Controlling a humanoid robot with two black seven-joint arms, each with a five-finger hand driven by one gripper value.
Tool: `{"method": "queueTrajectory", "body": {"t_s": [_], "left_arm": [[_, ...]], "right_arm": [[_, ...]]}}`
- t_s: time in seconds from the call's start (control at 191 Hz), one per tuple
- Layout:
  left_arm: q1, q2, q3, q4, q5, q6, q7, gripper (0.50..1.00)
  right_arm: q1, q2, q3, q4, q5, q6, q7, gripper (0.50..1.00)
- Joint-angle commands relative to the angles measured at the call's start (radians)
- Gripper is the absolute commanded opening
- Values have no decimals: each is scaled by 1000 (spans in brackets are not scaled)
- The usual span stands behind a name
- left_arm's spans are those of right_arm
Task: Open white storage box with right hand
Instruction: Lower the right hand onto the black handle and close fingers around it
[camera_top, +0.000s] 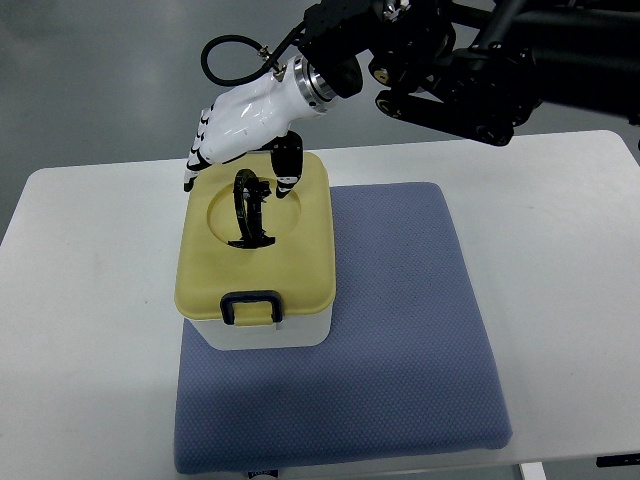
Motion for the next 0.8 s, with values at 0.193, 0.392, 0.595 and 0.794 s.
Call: {"method": "queueTrajectory", "body": {"t_s": [0.193,0.392,0.595,0.794], "left_arm": [[0,0,1,1,0,0,0,1000],[0,0,1,2,0,0,0,1000],[0,0,1,7,0,1,0,1000],[0,0,1,2,0,1,0,1000]], "right_arm": [[27,29,-45,8,-11,-3,0,866],[42,48,-76,8,-53,-21,0,834],[53,49,-78,26,-56,-21,0,823],[65,51,-104,49,-59,-21,0,819]]}}
